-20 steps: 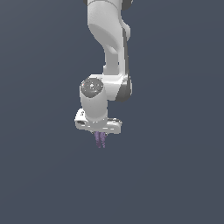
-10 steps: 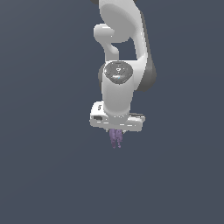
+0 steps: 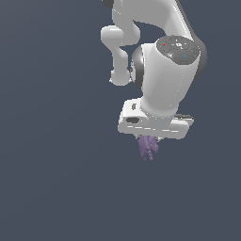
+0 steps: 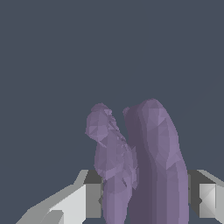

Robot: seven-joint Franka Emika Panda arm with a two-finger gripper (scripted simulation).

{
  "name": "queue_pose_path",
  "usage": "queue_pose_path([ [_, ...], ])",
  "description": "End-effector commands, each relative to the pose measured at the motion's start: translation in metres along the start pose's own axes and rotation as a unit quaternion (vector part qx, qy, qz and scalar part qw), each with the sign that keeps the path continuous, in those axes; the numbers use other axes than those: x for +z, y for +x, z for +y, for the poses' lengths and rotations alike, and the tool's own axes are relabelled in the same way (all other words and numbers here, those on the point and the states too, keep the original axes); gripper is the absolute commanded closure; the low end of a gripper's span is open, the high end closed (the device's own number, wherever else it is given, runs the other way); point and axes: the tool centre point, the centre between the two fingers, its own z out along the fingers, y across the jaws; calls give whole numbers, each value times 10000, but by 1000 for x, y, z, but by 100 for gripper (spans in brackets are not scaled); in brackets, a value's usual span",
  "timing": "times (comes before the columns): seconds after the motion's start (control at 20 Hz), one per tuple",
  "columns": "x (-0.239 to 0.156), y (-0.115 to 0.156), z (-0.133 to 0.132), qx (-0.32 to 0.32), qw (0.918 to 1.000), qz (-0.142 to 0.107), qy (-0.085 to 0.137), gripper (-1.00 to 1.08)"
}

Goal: Pick up the object and move it to a goal position.

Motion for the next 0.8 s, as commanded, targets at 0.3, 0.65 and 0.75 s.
queue_pose_path([
  [0.3,-28,10,-33,8,10000,-6,-2,108],
  [0.65,-35,13,-41,6,10000,-7,0,108],
  [0.75,-35,13,-41,6,10000,-7,0,108],
])
